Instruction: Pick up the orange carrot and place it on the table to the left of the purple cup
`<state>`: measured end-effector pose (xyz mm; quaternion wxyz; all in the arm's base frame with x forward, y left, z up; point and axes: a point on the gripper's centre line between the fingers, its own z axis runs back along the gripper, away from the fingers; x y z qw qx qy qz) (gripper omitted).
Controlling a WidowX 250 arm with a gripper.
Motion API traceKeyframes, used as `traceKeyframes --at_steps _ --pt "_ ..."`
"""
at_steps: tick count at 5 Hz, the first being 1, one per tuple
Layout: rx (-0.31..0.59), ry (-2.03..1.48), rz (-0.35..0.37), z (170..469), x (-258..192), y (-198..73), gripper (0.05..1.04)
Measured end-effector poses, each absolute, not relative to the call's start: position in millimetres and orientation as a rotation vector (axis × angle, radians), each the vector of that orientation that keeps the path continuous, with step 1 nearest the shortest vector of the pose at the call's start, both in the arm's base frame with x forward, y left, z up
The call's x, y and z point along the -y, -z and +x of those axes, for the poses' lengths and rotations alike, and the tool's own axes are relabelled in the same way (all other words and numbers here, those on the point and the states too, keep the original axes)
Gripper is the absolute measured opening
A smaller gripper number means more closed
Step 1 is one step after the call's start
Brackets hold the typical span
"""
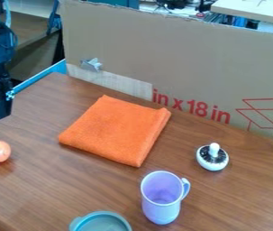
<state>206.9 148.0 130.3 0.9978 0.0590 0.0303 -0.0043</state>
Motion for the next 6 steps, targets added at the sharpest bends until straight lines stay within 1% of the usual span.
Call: traceKeyframes --at_steps 1,2,3,4,5,6 --pt "-0.083 0.015 0.106 205.2 -147.2 -124.2 1.004" --pt "-0.136 0.160 0.150 198.9 -160.8 -122.1 1.004" --pt "-0.167 0.235 0.232 194.4 -179.1 -124.1 1.004" --pt "-0.194 0.383 0.221 188.9 -192.1 -111.8 1.005" --pt "-0.196 0.502 0.166 183.9 -203.4 -97.9 1.004" --pt "-0.201 0.573 0.091 180.3 -215.7 -82.5 1.004"
